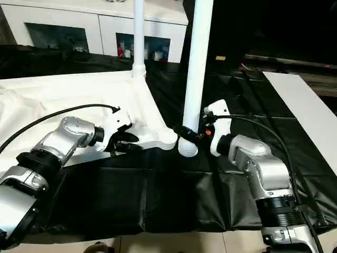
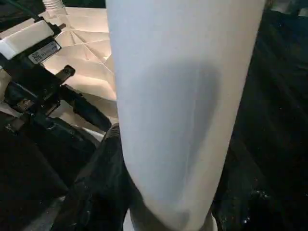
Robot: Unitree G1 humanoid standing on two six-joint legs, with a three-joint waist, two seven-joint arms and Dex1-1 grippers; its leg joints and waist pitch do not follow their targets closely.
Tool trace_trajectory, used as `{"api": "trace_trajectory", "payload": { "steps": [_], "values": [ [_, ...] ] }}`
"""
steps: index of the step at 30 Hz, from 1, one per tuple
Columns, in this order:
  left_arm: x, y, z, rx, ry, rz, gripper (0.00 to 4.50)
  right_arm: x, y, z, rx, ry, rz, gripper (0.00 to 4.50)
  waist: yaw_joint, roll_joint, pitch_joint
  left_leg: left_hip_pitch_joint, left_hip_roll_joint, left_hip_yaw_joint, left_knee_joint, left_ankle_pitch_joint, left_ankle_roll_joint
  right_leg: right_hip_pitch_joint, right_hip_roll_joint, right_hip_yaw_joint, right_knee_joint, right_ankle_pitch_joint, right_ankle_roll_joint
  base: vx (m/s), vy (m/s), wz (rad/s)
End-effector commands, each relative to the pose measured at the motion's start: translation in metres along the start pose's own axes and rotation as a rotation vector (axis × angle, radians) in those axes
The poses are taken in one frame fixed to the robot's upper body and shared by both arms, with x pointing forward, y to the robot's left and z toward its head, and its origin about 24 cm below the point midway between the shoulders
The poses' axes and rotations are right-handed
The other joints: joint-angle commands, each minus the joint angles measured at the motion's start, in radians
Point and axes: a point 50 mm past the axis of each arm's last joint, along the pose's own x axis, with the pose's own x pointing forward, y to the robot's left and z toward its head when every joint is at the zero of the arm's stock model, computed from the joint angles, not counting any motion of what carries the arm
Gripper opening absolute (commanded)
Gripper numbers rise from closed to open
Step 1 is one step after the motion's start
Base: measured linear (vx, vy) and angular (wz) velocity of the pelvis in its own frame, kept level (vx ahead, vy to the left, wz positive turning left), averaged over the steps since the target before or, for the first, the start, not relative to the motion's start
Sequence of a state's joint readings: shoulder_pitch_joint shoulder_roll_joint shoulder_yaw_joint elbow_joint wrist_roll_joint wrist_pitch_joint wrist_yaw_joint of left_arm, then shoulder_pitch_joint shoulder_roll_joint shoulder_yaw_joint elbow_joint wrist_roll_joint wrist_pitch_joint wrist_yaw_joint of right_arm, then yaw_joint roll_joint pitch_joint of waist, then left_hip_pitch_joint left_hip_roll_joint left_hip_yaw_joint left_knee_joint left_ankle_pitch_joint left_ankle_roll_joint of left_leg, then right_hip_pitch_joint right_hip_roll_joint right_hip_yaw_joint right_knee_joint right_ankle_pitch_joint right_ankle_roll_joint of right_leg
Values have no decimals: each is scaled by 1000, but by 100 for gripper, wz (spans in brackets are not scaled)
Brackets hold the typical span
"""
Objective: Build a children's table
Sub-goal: Insert table leg to table base
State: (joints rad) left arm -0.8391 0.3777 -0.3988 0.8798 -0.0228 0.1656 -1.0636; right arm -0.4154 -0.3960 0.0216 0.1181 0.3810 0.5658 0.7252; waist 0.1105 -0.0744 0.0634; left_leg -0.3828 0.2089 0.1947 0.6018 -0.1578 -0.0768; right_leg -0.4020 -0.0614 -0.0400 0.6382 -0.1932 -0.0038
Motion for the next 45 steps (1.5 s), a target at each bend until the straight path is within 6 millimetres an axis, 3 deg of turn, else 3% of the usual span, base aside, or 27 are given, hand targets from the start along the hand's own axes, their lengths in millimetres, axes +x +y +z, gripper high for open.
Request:
{"api": "trace_trajectory", "payload": {
  "steps": [1, 17, 19, 26, 28, 33, 45],
  "values": [
    [0, -3, -12, -20, 51, -28, 143, -2, 0, 6, -37, -8, -1, 187, 4, 8, -72, 27, 25, -17, -71, -233, -28, 44, -80, 38, -83, -197, -187, 0, 0, 0],
    [-9, -12, -22, 1, 47, -87, 13, 1, 0, 9, -13, -34, 6, 187, -1, 13, -72, 28, 28, -18, -75, -251, -38, 40, -80, 39, -82, -198, -191, 0, 0, 0],
    [-9, -24, -26, 22, 34, -145, 1, 3, 1, 12, 26, -64, 13, 187, -5, 14, -71, 27, 29, -18, -77, -250, -39, 40, -80, 39, -80, -187, -195, 0, 0, 0],
    [-11, -48, -29, 34, -4, -218, 0, 1, 1, 9, 85, -58, 40, 186, -6, 18, -70, 31, 30, -15, -78, -256, -37, 36, -77, 41, -81, -218, -187, 0, 0, 0],
    [-14, -53, -32, 27, -5, -188, 0, 2, 5, 3, 121, -37, 73, 186, -7, 15, -68, 28, 30, -15, -80, -259, -37, 35, -76, 40, -83, -240, -179, 0, 0, 0],
    [-16, -55, -33, 15, -9, -145, 0, 5, 12, -8, 161, 0, 113, 186, -10, 10, -66, 29, 28, -15, -80, -275, -36, 30, -76, 41, -92, -309, -152, 0, 0, 0],
    [-18, -60, -28, 20, -6, -132, 0, 24, 12, -20, 186, -1, 101, 186, -20, 12, -68, 27, 25, -16, -81, -272, -36, 29, -74, 41, -92, -302, -154, 0, 0, 0]
  ]
}}
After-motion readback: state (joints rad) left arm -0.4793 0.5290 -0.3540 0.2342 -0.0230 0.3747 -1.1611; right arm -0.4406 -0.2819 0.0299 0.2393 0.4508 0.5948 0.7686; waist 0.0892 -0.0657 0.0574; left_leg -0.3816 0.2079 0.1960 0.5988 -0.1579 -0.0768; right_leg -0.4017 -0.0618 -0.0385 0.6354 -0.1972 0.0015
